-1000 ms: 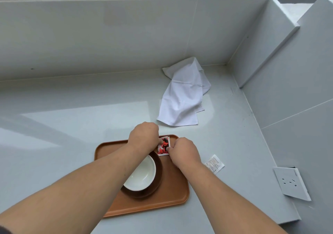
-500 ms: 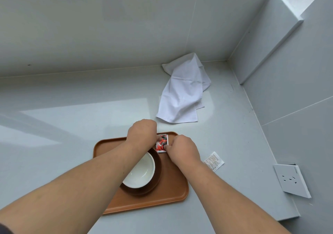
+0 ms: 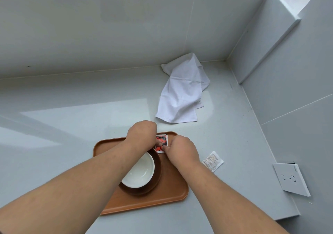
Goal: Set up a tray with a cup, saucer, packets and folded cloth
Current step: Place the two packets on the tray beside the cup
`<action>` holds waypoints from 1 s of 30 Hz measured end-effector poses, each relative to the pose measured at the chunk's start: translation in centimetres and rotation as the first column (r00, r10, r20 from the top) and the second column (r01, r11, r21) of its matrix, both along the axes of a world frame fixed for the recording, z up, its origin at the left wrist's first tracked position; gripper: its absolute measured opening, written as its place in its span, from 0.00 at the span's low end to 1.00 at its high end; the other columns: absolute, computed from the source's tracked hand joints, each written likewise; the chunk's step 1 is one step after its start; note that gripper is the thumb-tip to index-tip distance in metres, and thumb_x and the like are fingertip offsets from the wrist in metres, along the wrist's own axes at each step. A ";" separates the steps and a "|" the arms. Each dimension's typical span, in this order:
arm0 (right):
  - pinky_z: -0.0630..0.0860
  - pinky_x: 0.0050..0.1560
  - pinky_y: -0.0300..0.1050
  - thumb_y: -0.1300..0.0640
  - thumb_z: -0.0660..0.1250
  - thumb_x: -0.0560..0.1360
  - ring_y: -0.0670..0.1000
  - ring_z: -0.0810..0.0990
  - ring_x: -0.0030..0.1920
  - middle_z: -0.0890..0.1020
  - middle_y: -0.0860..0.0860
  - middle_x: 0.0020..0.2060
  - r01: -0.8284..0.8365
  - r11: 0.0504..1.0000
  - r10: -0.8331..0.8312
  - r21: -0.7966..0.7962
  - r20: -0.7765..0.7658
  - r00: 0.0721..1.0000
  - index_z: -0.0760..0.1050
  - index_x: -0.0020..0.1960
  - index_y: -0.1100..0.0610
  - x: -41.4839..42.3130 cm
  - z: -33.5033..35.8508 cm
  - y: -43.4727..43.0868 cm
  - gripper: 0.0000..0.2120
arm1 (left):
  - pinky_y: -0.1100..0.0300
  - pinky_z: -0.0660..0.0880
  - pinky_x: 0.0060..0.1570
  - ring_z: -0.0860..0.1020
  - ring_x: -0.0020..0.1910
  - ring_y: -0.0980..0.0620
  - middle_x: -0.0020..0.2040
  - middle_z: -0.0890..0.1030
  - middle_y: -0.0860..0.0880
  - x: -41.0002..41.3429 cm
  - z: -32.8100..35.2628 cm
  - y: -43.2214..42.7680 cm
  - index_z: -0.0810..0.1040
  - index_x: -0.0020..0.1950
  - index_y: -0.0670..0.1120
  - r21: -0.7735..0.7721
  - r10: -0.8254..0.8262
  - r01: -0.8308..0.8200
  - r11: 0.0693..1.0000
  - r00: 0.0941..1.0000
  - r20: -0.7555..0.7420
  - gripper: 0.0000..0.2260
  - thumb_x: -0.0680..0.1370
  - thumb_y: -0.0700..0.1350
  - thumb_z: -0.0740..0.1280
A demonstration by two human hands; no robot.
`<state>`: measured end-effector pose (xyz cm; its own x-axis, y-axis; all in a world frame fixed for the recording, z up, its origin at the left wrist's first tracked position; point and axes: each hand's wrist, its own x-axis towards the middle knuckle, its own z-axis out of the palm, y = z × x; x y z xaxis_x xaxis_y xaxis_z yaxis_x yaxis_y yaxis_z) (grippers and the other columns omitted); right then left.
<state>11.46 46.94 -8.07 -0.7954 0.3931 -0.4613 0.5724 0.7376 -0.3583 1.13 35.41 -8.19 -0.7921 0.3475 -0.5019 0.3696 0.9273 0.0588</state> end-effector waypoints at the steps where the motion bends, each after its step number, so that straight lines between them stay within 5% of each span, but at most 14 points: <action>1: 0.64 0.31 0.43 0.43 0.73 0.74 0.54 0.74 0.35 0.70 0.46 0.29 -0.007 1.000 0.007 0.009 0.000 1.000 0.65 0.32 0.51 0.0 -0.1 0.0 0.21 | 0.57 0.70 0.37 0.76 0.42 0.48 0.40 0.75 0.52 0.0 0.0 0.0 0.81 0.47 0.50 0.001 -0.001 0.001 1.000 1.000 -0.002 0.22 0.66 0.65 0.79; 10: 0.67 0.35 0.44 0.43 0.72 0.75 0.54 0.74 0.36 0.83 0.52 0.39 -0.022 0.999 0.022 0.027 -0.006 1.000 0.73 0.37 0.51 -0.2 -0.4 0.0 0.15 | 0.57 0.70 0.37 0.76 0.41 0.48 0.41 0.77 0.52 0.1 -0.4 -0.1 0.80 0.46 0.50 -0.003 -0.011 0.011 1.000 1.000 -0.023 0.21 0.67 0.64 0.79; 15: 0.65 0.30 0.42 0.44 0.70 0.76 0.54 0.76 0.36 0.76 0.48 0.33 -0.018 1.000 0.017 -0.006 -0.045 0.999 0.72 0.36 0.51 0.3 0.1 0.7 0.15 | 0.56 0.73 0.41 0.77 0.45 0.47 0.43 0.76 0.52 0.4 0.5 0.2 0.78 0.47 0.51 0.067 -0.004 0.004 0.998 1.000 -0.004 0.17 0.71 0.61 0.76; 20: 0.74 0.40 0.48 0.49 0.66 0.78 0.55 0.79 0.45 0.81 0.50 0.46 0.104 0.994 -0.098 0.023 -0.179 0.979 0.75 0.48 0.52 2.9 1.5 4.3 0.06 | 0.55 0.77 0.43 0.79 0.47 0.50 0.45 0.81 0.54 2.9 3.1 3.4 0.77 0.44 0.55 0.215 -0.116 0.110 0.970 0.993 0.017 0.05 0.77 0.54 0.68; 25: 0.73 0.43 0.47 0.48 0.69 0.77 0.56 0.79 0.55 0.76 0.52 0.60 0.197 0.978 -0.192 0.065 -0.084 0.978 0.73 0.65 0.52 7.1 1.6 8.9 0.19 | 0.55 0.77 0.49 0.80 0.53 0.50 0.52 0.82 0.52 6.5 3.4 8.9 0.82 0.53 0.52 0.264 -0.268 0.241 0.934 0.961 0.073 0.10 0.77 0.55 0.69; 30: 0.78 0.49 0.51 0.48 0.72 0.73 0.58 0.78 0.57 0.75 0.54 0.59 0.270 0.960 -0.270 0.071 0.001 0.963 0.71 0.65 0.54 10.0 1.0 12.0 0.24 | 0.54 0.77 0.52 0.80 0.56 0.47 0.55 0.82 0.50 9.9 2.0 12.7 0.81 0.58 0.49 0.244 -0.314 0.282 0.928 0.944 0.103 0.18 0.76 0.59 0.70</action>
